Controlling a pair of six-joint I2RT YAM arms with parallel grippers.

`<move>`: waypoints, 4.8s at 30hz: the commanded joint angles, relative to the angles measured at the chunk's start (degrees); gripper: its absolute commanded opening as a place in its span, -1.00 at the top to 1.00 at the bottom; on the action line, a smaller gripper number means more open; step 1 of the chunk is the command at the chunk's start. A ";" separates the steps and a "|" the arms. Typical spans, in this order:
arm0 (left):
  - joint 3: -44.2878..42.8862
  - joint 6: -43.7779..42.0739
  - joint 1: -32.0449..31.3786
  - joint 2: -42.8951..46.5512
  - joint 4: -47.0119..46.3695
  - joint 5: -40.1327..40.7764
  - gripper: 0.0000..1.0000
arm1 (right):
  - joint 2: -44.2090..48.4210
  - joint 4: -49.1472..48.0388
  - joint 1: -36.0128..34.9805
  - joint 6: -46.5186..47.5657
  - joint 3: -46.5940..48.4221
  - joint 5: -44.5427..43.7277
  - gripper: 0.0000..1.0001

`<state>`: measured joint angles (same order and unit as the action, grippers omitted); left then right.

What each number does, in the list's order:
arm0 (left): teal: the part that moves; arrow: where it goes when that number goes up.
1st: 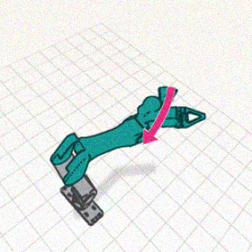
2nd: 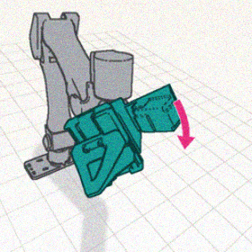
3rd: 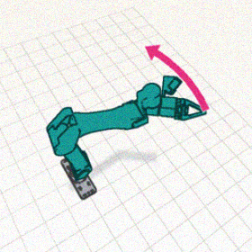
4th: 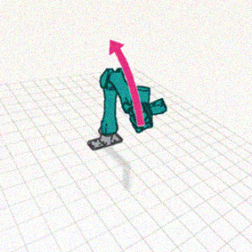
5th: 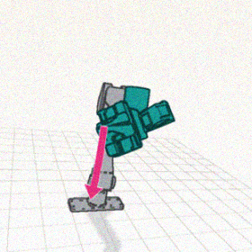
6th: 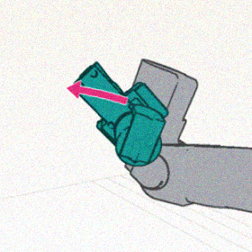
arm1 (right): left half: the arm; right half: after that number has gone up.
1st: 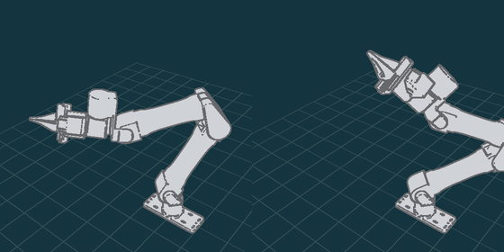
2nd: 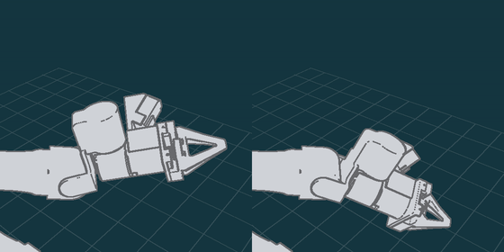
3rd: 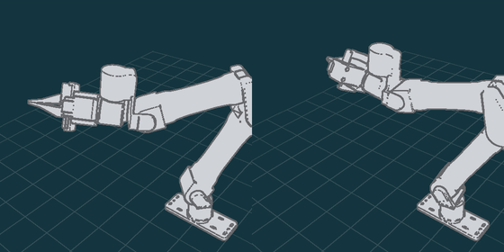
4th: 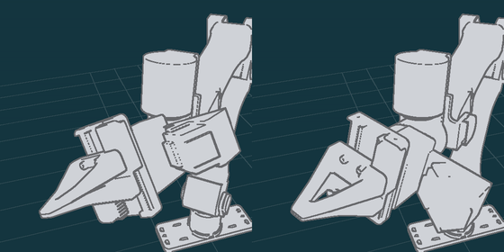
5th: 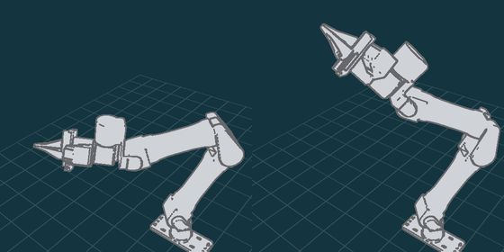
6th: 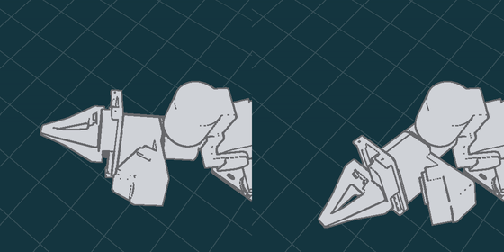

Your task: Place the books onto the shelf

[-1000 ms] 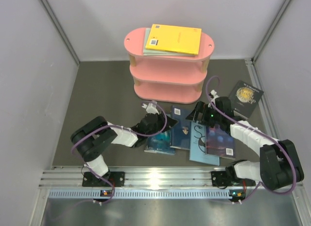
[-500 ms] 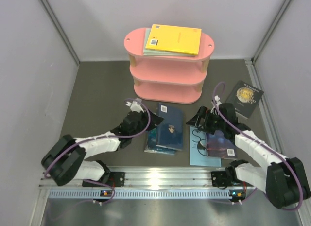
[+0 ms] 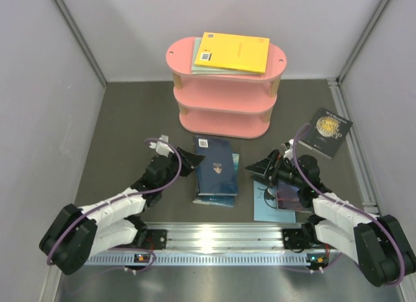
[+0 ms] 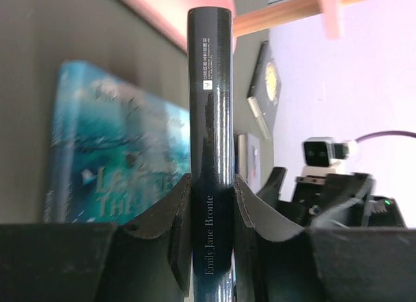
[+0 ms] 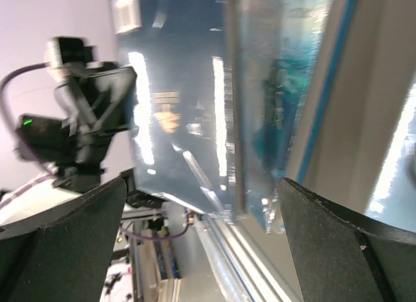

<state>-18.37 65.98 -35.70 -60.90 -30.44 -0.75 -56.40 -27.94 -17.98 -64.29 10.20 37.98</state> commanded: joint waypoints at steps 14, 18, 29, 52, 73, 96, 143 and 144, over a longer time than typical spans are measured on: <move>3.69 15.67 0.46 -1.68 -27.66 -3.11 1.00 | 0.50 -13.54 -8.56 -4.26 -4.04 -2.38 -0.99; 4.48 16.55 0.46 -0.54 -28.45 -2.94 1.00 | -1.25 -13.45 -10.05 -4.35 -3.34 -2.56 -0.99; 6.77 20.24 0.46 -4.30 -34.33 -1.71 1.00 | -11.27 -29.52 -16.65 -10.32 -1.58 -2.82 -0.43; 5.09 11.46 0.55 -3.10 -15.28 -6.55 -0.34 | -5.41 -20.86 -16.74 -5.86 0.86 -5.80 1.00; 6.95 2.41 0.90 30.22 18.65 2.42 -0.85 | -19.96 -23.64 7.95 -0.83 9.13 6.66 1.00; 4.92 0.03 0.99 29.53 22.09 2.42 -0.82 | -44.91 -56.43 16.66 -21.05 21.17 9.40 1.00; 7.39 -4.27 0.99 30.95 31.74 5.15 -0.80 | -24.93 17.36 15.25 21.47 25.55 -1.93 -0.99; 7.38 -4.62 1.07 30.06 31.41 4.71 -0.81 | -23.16 21.05 15.17 23.40 26.45 -3.51 -1.00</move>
<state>-8.36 64.55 -34.92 -28.10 -1.80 3.49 -87.31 -26.74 -3.25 -55.86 31.00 39.86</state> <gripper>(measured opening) 0.900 0.996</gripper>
